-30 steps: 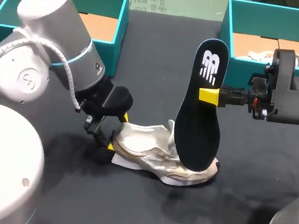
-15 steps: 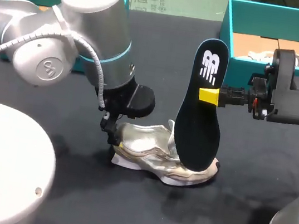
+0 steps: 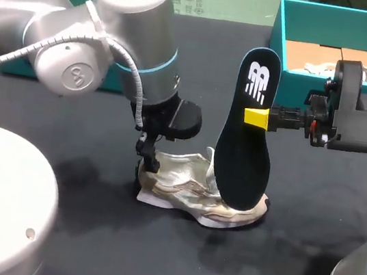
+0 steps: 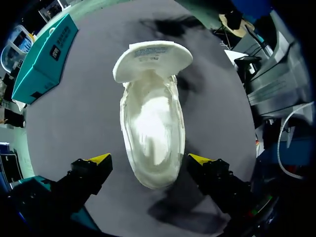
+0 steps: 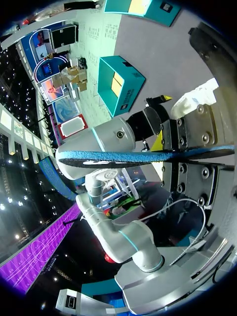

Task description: Take the shoe out of the shoebox, open the shoe tongue, remove and reinsert the insole, then place the shoe into the shoebox

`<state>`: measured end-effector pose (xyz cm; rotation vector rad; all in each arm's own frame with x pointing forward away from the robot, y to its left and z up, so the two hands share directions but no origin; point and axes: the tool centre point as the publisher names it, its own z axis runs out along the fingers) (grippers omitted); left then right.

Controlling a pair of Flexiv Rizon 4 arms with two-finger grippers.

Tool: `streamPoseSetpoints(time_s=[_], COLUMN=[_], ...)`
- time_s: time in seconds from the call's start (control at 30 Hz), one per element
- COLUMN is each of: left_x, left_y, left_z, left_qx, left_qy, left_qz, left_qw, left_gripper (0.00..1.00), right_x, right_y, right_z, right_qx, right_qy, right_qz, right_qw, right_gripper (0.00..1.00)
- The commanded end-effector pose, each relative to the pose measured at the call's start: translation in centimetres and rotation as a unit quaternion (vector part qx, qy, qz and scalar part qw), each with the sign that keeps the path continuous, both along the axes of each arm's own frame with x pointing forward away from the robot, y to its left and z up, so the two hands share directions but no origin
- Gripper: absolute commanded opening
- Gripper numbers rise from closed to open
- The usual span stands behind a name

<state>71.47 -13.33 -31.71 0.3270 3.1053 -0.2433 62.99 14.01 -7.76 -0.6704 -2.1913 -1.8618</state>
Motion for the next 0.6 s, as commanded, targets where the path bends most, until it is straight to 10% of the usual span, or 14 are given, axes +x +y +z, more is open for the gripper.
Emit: streamPoseSetpoints(time_s=[0.03,0.6], left_x=[0.8,2.3], left_y=[-2.1,-6.8], left_z=[-0.2,-3.8], left_qx=[0.009,0.018], left_qy=[-0.008,-0.001], left_qz=[0.001,0.005], left_qw=[1.0,1.0], left_gripper=[1.0,0.91], right_x=[-0.2,-0.2], right_y=[0.1,0.1], right_z=[-0.1,-0.1], right_qx=[0.0,0.0], right_qy=[0.0,0.0], right_qz=[-0.002,-0.002], right_qw=[1.0,1.0], right_gripper=[0.0,0.0])
